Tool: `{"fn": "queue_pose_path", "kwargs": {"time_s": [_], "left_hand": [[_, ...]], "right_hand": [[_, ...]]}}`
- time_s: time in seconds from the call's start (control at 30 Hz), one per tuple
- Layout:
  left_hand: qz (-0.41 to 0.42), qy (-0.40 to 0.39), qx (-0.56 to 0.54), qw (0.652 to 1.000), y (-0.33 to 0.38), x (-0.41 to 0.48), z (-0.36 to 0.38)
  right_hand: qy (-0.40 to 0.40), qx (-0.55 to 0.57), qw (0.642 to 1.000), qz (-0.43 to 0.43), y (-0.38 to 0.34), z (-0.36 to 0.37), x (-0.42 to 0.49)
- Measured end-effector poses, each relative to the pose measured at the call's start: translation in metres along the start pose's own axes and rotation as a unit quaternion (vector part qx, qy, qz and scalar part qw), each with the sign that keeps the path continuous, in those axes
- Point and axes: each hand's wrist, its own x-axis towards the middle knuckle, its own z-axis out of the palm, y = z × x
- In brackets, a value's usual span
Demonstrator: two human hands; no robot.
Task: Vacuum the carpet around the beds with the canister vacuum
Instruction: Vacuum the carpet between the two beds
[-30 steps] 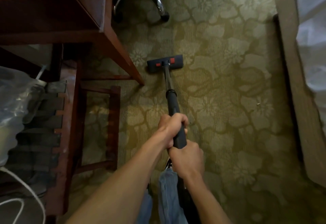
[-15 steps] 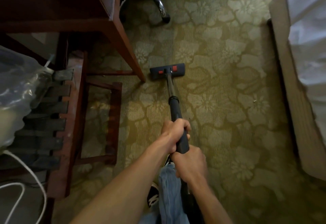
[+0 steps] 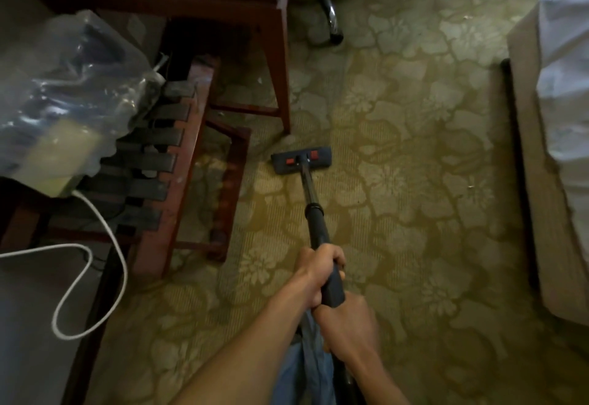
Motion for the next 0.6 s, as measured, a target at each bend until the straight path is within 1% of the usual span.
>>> {"fn": "queue_pose_path", "kwargs": {"time_s": [0.13, 0.3, 0.47, 0.6], "left_hand": [[0.008, 0.009, -0.018, 1.0, -0.003, -0.008, -0.021], [0.008, 0.03, -0.022, 0.999, -0.002, -0.009, -0.017], [0.003, 0.018, -0.037, 0.999, -0.004, 0.0, 0.022], [-0.001, 0.006, -0.018, 1.0, -0.001, 0.012, 0.072]], "right_hand": [[-0.003, -0.006, 1.0, -0.021, -0.004, 0.016, -0.011], [-0.007, 0.008, 1.0, -0.011, -0.004, 0.013, -0.011], [-0.014, -0.007, 1.0, 0.003, 0.003, -0.029, -0.003], [-0.007, 0.014, 1.0, 0.022, 0.01, -0.069, 0.011]]}}
